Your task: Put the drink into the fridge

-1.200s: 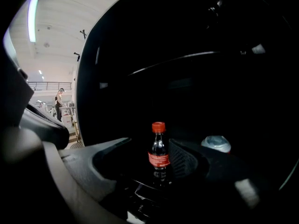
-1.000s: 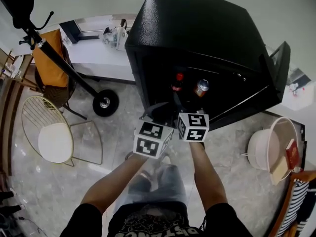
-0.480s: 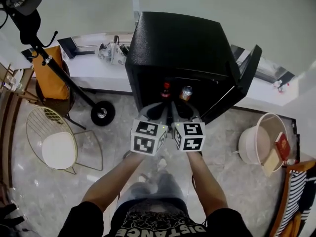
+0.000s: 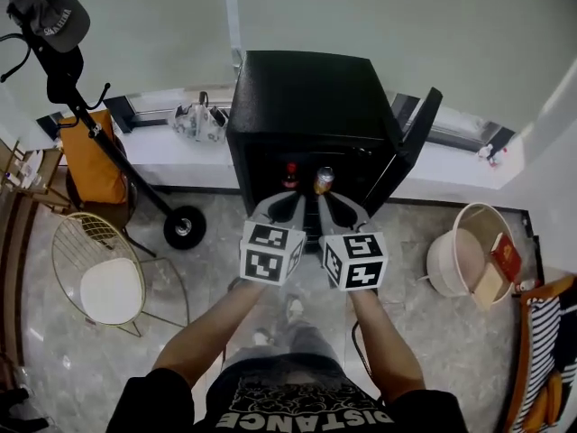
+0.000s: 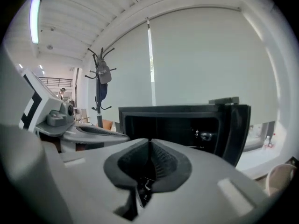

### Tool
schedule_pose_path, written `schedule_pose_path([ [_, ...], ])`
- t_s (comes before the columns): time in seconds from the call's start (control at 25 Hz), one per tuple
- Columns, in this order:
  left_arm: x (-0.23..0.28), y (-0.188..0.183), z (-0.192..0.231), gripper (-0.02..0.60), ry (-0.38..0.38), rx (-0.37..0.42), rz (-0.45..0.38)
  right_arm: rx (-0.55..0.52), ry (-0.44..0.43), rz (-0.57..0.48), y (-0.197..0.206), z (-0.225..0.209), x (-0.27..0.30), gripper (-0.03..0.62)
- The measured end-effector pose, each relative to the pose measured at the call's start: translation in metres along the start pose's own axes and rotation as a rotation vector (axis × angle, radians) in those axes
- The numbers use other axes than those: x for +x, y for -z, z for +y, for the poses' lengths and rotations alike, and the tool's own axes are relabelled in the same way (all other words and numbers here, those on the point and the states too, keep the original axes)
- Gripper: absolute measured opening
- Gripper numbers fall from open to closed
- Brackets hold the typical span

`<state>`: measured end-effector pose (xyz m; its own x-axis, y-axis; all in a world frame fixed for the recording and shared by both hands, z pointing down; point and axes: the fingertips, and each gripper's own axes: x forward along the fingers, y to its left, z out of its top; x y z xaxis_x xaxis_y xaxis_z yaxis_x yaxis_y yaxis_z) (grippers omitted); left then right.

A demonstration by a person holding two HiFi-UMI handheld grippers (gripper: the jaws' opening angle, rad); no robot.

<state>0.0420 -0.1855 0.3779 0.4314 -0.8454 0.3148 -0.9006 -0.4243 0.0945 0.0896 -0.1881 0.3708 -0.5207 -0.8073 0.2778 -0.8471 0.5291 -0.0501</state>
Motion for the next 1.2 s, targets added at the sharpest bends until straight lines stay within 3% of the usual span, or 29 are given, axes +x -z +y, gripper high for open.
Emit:
schedule_pose_path([
  [0.52,-0.049,-0.007,-0.039,0.005,0.051,0.057,-0.034,-0.019,0.007,-0.027,-0.007,0.039,-0.055,0.002],
  [1.2,-0.071,0.002,-0.035,0.005,0.066,0.051,-0.040,-0.032,0.021,-0.030,-0.005,0.059,-0.062,0.002],
])
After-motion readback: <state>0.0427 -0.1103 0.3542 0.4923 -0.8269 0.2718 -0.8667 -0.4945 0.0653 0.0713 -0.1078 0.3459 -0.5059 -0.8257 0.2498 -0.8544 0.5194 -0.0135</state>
